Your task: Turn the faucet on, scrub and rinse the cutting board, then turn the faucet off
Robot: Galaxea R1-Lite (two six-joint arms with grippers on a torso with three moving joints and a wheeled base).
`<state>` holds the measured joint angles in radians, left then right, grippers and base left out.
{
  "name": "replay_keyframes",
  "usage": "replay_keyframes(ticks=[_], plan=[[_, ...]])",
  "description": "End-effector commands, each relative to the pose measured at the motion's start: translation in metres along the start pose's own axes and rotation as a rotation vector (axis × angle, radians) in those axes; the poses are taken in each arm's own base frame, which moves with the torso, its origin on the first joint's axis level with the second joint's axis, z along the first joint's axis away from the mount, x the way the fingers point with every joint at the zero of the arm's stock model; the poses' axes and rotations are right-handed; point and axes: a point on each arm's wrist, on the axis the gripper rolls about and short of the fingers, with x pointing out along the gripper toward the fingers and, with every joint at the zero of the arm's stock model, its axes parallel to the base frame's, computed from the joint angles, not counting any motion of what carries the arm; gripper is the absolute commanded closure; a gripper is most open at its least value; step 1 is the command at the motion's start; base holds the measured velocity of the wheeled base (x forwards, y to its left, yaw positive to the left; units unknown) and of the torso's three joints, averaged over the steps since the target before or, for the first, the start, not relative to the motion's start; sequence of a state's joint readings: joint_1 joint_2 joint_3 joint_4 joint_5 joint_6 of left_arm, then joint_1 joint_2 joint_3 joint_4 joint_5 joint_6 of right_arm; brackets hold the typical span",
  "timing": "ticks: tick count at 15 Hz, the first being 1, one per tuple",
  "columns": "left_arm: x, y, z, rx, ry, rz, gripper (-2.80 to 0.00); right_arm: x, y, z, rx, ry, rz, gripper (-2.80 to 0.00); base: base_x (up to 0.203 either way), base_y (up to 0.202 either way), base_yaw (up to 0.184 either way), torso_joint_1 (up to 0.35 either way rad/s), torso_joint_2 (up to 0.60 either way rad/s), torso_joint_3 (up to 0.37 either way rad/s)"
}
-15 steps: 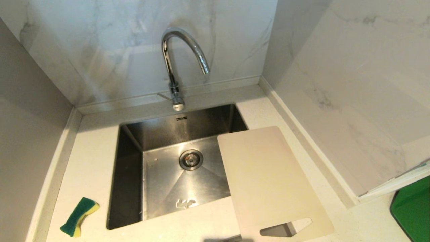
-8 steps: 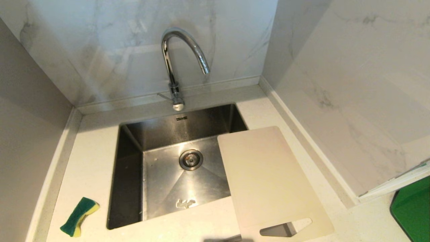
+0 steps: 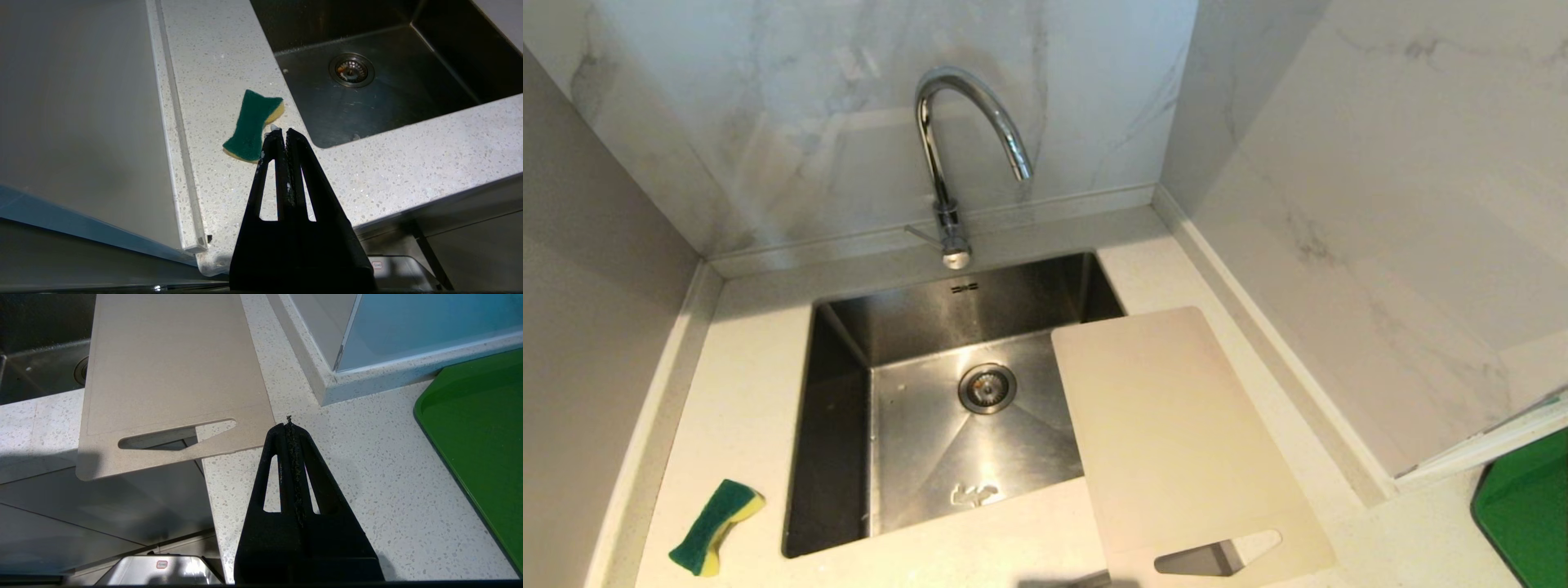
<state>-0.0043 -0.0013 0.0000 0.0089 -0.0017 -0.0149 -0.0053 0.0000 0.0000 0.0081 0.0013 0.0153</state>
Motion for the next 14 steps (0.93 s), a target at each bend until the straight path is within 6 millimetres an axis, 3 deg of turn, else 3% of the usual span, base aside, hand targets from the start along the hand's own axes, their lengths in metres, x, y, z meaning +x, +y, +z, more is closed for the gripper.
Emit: replay_keyframes(ticks=[1, 14], plan=[[0.0003, 0.0, -0.0008, 0.0, 0.005, 0.0, 0.0, 0.0001, 0.0, -0.0004, 0.0, 0.001, -0.001, 0.0, 0.0, 0.0, 0.0, 0.0, 0.0, 0.0], [0.0003, 0.0, -0.0008, 0.001, 0.005, -0.002, 0.0, 0.0001, 0.0, -0.0004, 0.005, 0.001, 0.001, 0.0, 0.0, 0.0, 0.0, 0.0, 0.0, 0.0]])
